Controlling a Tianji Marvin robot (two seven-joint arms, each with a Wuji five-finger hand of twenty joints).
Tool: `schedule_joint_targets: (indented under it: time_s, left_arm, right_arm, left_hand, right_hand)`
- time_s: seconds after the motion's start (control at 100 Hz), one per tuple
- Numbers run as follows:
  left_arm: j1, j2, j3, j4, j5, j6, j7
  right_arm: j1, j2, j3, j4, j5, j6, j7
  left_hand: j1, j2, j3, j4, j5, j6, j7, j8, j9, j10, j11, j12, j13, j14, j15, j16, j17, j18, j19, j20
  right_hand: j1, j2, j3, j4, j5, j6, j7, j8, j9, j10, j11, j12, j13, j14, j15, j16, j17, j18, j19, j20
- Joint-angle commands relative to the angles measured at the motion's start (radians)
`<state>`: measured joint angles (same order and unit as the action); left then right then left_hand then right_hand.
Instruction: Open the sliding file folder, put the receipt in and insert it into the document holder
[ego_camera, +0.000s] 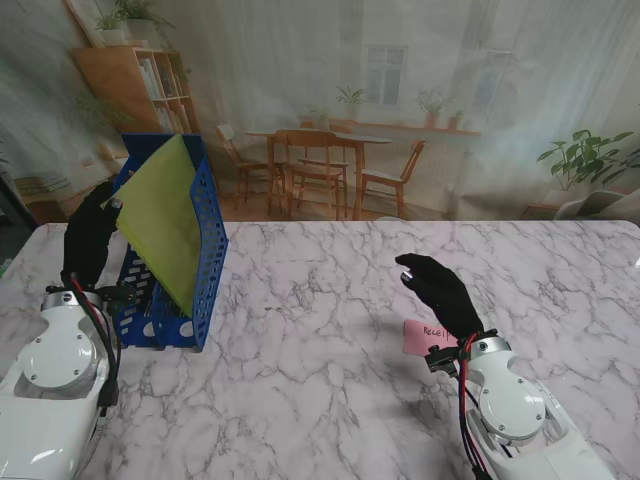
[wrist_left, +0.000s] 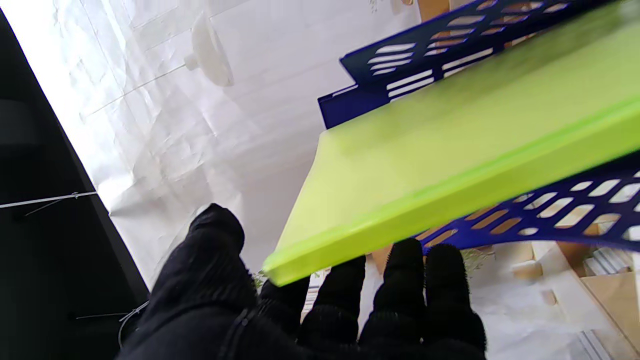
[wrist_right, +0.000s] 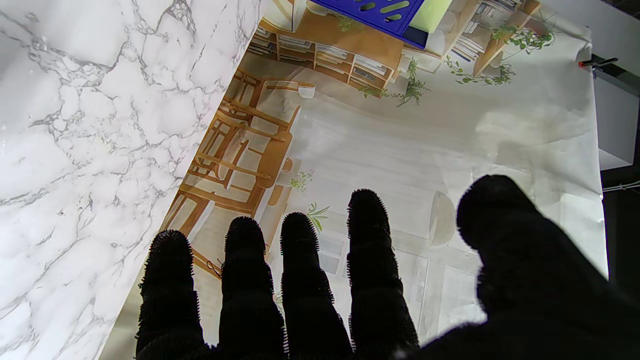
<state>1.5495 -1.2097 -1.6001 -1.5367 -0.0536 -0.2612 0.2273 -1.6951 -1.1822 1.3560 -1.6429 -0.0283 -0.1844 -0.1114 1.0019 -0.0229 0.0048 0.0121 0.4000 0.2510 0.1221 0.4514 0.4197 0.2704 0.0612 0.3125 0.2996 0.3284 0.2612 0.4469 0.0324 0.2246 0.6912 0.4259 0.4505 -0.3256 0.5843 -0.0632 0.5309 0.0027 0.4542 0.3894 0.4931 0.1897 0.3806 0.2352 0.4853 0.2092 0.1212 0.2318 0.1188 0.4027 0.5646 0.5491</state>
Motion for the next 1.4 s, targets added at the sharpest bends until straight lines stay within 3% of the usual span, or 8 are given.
schedule_joint_targets:
  time_s: [0.0, 0.47, 0.88, 0.99, 1.27, 1.39]
  left_arm:
    - [-0.002, -0.012, 0.02, 0.02, 0.004, 0.008, -0.008]
    - [-0.04, -0.033, 0.102, 0.103, -0.03, 0.053, 0.034]
    - [-0.039, -0.031, 0.145, 0.055, -0.042, 0.054, 0.028]
    - [-0.062, -0.032, 0.162, 0.09, -0.008, 0.069, 0.039]
    - [-0.106, -0.052, 0.191, 0.176, -0.038, 0.084, 0.078]
    - [-0.109, -0.053, 0.195, 0.182, -0.042, 0.088, 0.078]
  right_arm:
    - [-0.002, -0.003, -0.002, -0.001, -0.001, 0.006, -0.001]
    - [-0.002, -0.003, -0.001, -0.001, 0.001, 0.009, -0.002]
    - [-0.002, -0.003, -0.001, -0.001, 0.001, 0.014, -0.001]
    - [-0.003, -0.004, -0.001, -0.001, 0.002, 0.014, -0.002]
    - [-0.002, -0.003, -0.003, 0.0, 0.002, 0.02, -0.001]
    - [-0.001, -0.003, -0.004, 0.001, 0.001, 0.022, 0.0]
  left_hand:
    - [-0.013, -0.01, -0.027, -0.016, -0.035, 0.002, -0.021, -0.016, -0.016, -0.013, -0.011, -0.013, -0.005, -0.026, -0.008, -0.011, 0.018, -0.053, 0.005, -0.007]
    - [0.027, -0.006, -0.016, -0.013, -0.017, 0.01, -0.01, -0.035, 0.016, -0.004, -0.002, -0.008, 0.011, -0.022, 0.027, -0.002, 0.03, -0.065, 0.063, 0.001]
    - [0.06, 0.01, -0.017, -0.013, -0.005, 0.006, 0.004, -0.038, 0.032, -0.01, 0.001, -0.003, 0.023, -0.034, 0.04, -0.004, 0.039, -0.076, 0.086, -0.008]
    - [0.067, 0.007, -0.017, -0.013, -0.006, 0.009, 0.005, -0.039, 0.02, -0.009, -0.007, -0.007, 0.025, -0.049, 0.035, -0.012, 0.04, -0.088, 0.086, -0.012]
    - [0.109, 0.006, -0.007, -0.009, 0.0, 0.017, 0.011, -0.043, 0.025, 0.003, -0.008, -0.02, 0.035, -0.052, 0.037, -0.036, 0.051, -0.091, 0.078, -0.024]
    - [0.174, 0.026, 0.011, -0.006, 0.026, 0.017, 0.027, -0.041, 0.065, 0.004, 0.001, -0.018, 0.066, -0.05, 0.061, -0.035, 0.081, -0.089, 0.105, -0.015]
  right_hand:
    - [-0.015, 0.018, -0.02, -0.015, 0.014, 0.005, -0.02, 0.015, 0.012, -0.002, 0.022, 0.01, 0.022, -0.008, -0.019, 0.018, 0.003, -0.02, -0.01, 0.016]
    - [-0.015, 0.019, -0.019, -0.015, 0.02, 0.006, -0.017, 0.019, 0.02, 0.001, 0.036, 0.016, 0.026, -0.006, -0.011, 0.023, 0.003, -0.018, -0.003, 0.021]
    - [-0.013, 0.02, -0.018, -0.014, 0.025, 0.008, -0.015, 0.023, 0.03, 0.002, 0.045, 0.02, 0.03, -0.005, -0.005, 0.026, 0.005, -0.019, 0.003, 0.023]
    - [-0.014, 0.019, -0.019, -0.015, 0.025, 0.007, -0.015, 0.023, 0.032, 0.004, 0.048, 0.021, 0.03, -0.004, -0.003, 0.027, 0.005, -0.018, 0.006, 0.024]
    - [-0.014, 0.021, -0.02, -0.014, 0.027, 0.008, -0.014, 0.026, 0.039, 0.005, 0.056, 0.024, 0.034, -0.003, 0.003, 0.031, 0.005, -0.017, 0.013, 0.026]
    - [-0.014, 0.021, -0.02, -0.014, 0.029, 0.01, -0.014, 0.027, 0.042, 0.008, 0.059, 0.026, 0.035, -0.002, 0.006, 0.032, 0.005, -0.017, 0.016, 0.027]
